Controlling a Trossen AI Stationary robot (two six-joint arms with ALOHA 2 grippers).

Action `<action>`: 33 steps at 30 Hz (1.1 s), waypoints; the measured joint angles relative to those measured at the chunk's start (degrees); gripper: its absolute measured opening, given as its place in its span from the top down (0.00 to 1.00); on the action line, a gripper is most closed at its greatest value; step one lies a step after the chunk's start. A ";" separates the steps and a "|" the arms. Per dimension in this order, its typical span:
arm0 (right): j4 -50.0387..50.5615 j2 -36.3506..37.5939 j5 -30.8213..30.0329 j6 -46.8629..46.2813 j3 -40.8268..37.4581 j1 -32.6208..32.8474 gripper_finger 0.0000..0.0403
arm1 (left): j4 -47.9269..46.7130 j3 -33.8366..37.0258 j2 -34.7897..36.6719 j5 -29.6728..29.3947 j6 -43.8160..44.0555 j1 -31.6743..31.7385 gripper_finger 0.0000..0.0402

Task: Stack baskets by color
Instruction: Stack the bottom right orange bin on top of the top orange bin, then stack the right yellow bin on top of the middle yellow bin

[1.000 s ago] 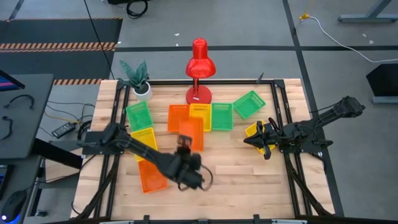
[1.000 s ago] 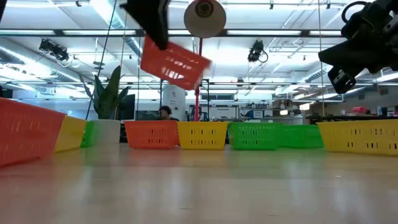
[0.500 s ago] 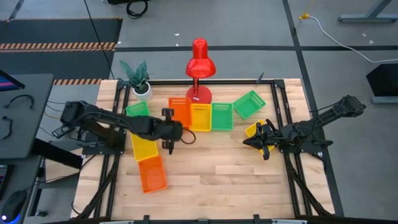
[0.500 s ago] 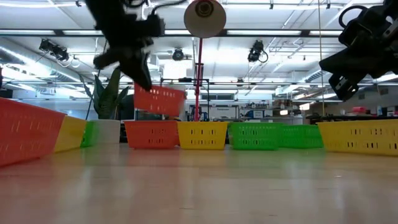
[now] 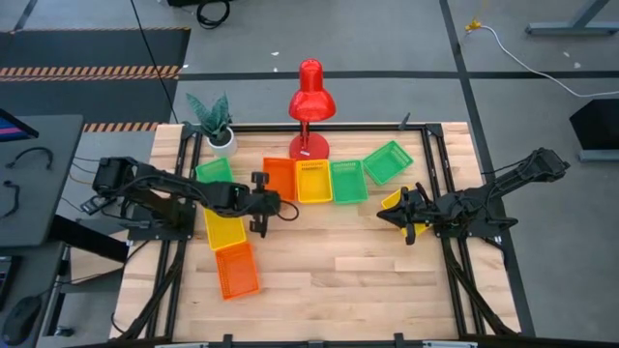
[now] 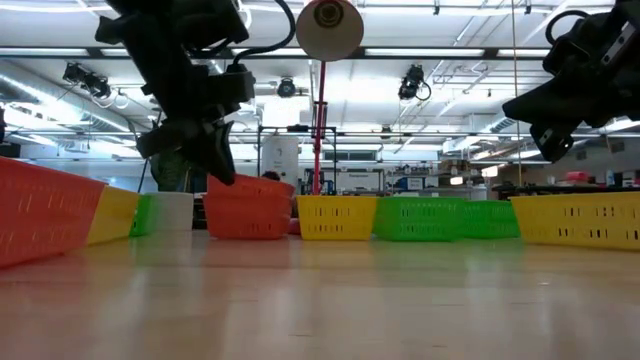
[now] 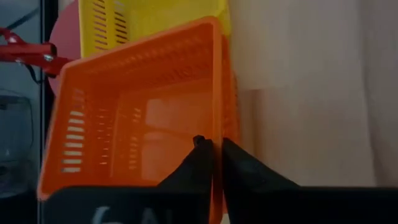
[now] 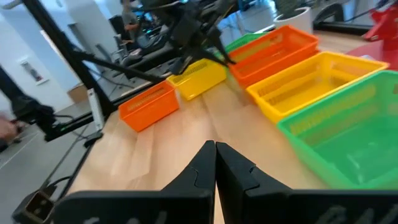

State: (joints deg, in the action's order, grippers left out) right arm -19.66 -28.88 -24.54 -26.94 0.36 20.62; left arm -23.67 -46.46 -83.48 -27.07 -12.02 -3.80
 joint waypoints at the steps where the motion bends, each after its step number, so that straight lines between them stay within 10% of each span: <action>1: 0.00 0.00 -0.61 0.02 0.00 0.00 0.97 | -0.07 0.00 0.00 0.01 0.90 -0.10 0.88; 16: -0.01 0.00 -1.83 0.07 0.00 0.00 0.97 | -0.99 -0.07 4.12 4.15 7.42 0.39 0.56; 27: 0.55 -1.44 -1.32 -0.52 1.25 0.03 0.98 | -5.52 -0.11 9.61 3.27 31.04 -6.06 0.69; 33: 5.45 -6.96 -1.39 3.76 7.95 0.78 0.99 | 3.16 -0.11 6.45 -6.65 36.25 -15.81 0.77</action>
State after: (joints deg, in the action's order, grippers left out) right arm -14.21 -35.85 -25.93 -23.17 8.31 21.40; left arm -20.51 -46.57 -77.03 -33.72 24.22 -19.61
